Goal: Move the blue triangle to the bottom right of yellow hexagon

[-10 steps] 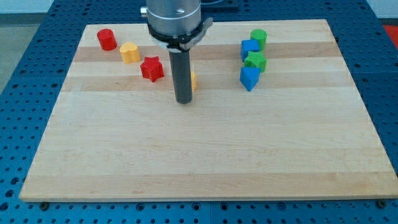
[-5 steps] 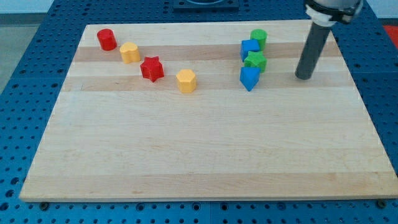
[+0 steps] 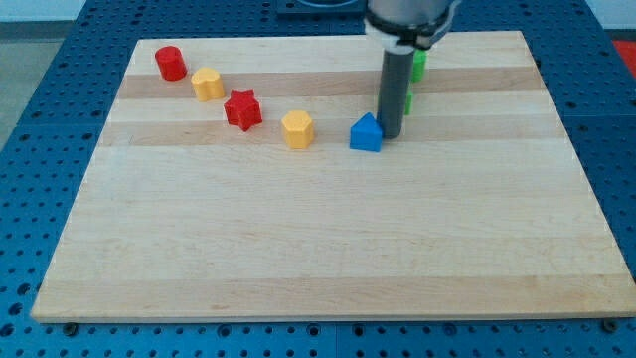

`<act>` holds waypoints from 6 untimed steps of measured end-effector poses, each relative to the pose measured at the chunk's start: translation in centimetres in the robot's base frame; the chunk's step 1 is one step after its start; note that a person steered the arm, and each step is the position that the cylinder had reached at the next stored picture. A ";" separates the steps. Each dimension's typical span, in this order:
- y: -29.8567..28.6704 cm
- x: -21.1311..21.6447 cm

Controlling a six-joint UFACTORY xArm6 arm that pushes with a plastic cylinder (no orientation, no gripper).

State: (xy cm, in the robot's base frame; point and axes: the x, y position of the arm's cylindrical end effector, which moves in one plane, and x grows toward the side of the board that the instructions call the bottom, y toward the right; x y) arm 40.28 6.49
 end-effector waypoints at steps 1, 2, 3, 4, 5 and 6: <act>1.2 0.5; 4.3 -2.8; 3.4 -4.8; 0.2 -2.6; -0.7 0.7; -0.1 1.9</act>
